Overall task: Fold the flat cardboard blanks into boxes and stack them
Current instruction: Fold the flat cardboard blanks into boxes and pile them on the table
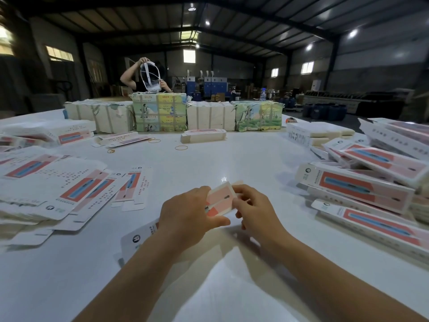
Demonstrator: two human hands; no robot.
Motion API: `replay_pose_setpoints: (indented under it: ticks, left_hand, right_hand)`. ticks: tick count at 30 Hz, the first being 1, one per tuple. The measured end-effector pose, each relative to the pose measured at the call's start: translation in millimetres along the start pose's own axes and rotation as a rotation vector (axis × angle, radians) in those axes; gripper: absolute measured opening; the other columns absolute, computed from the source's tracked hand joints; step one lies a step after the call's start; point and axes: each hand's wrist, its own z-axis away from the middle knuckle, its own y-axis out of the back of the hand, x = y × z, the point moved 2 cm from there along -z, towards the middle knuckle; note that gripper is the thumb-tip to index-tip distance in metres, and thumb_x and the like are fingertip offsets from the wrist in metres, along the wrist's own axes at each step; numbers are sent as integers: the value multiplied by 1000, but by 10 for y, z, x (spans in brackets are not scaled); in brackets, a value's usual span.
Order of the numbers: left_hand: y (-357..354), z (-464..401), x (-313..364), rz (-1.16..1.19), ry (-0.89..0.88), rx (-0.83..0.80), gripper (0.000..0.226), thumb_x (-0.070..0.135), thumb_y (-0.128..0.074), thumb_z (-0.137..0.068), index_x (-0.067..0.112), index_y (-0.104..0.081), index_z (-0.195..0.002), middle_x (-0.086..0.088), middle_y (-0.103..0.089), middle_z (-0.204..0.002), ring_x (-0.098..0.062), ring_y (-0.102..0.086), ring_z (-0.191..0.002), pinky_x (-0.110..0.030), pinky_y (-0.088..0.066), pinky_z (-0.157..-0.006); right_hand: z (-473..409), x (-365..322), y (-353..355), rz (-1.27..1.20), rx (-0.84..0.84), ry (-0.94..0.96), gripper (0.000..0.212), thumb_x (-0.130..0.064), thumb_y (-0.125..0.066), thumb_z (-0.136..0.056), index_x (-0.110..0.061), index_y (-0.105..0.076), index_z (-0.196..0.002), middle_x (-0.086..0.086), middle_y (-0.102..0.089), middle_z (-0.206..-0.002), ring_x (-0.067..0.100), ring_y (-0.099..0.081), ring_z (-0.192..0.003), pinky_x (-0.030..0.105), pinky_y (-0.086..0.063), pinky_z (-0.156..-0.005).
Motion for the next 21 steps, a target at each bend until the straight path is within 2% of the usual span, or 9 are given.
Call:
replay_pose_setpoints:
  ticks: [4,7,9,10,12,14,18,19,21]
  left_hand:
    - [1,3,7,-12,20,-1,59,74,-57,-71,32,-48,-111,12,-60,-105,-12,-54,-77,-28,-52,-74]
    - [32,7,11,23,21,-8,60,73,-56,-72,31,-48,-114,11,-61,-109,-14,-60,-84,-30,-53,-76]
    - [51,12,19,56,13,-6,60,71,-57,-73,31,-49,-117,10,-61,-110,-14,-61,-86,-31,-54,-78]
    - [54,14,31,66,4,-8,59,71,-57,-74,31,-49,-117,10,-61,-109,-14,-61,-86,-32,-54,-78]
    - [42,24,63,70,-25,-23,60,73,-56,-73,31,-50,-115,11,-61,-105,-14,-60,-85,-34,-53,-78]
    - [23,31,86,72,-48,-37,63,76,-54,-71,31,-50,-115,12,-60,-102,-13,-58,-85,-34,-53,-77]
    - [-5,28,66,105,-53,-48,63,74,-55,-72,30,-48,-117,12,-59,-105,-12,-58,-85,-32,-53,-79]
    - [-10,26,67,109,-54,-43,61,73,-55,-73,30,-48,-115,13,-58,-102,-11,-57,-83,-31,-53,-78]
    - [-15,19,82,96,-45,-20,56,74,-55,-73,31,-48,-109,16,-52,-93,-10,-53,-76,-26,-50,-70]
  right_hand:
    - [-1,0,-1,113,-20,10,29,-13,-47,-95,-26,-63,-115,3,-61,-102,10,-55,-82,14,-40,-66]
    - [-17,-34,82,250,127,109,44,-24,-61,-89,-31,-50,-132,-4,-46,-117,6,-50,-95,8,-40,-77]
    - [-51,-19,150,181,197,34,76,-26,-72,-82,-34,-28,-144,-6,-34,-123,12,-46,-107,24,-44,-90]
    - [-70,-2,167,33,161,-78,84,-22,-75,-80,-36,-23,-145,-4,-36,-123,17,-49,-109,33,-48,-89]
    - [-95,27,133,-478,-9,-305,69,-6,-71,-80,-29,-35,-134,5,-55,-112,29,-64,-95,38,-55,-71]
    - [-92,-5,91,-776,-151,-399,41,8,-61,-80,-6,-52,-118,16,-68,-94,30,-70,-78,33,-56,-59]
    - [-93,19,127,-640,-81,-259,25,9,-61,-82,-1,-61,-104,22,-70,-97,33,-71,-84,34,-59,-71]
    - [-72,13,123,-537,-50,-177,20,5,-62,-84,-2,-63,-102,20,-70,-96,31,-71,-84,33,-59,-74]
    - [-13,-38,97,-69,46,34,7,-6,-59,-90,-8,-63,-95,7,-70,-86,19,-69,-77,19,-54,-74]
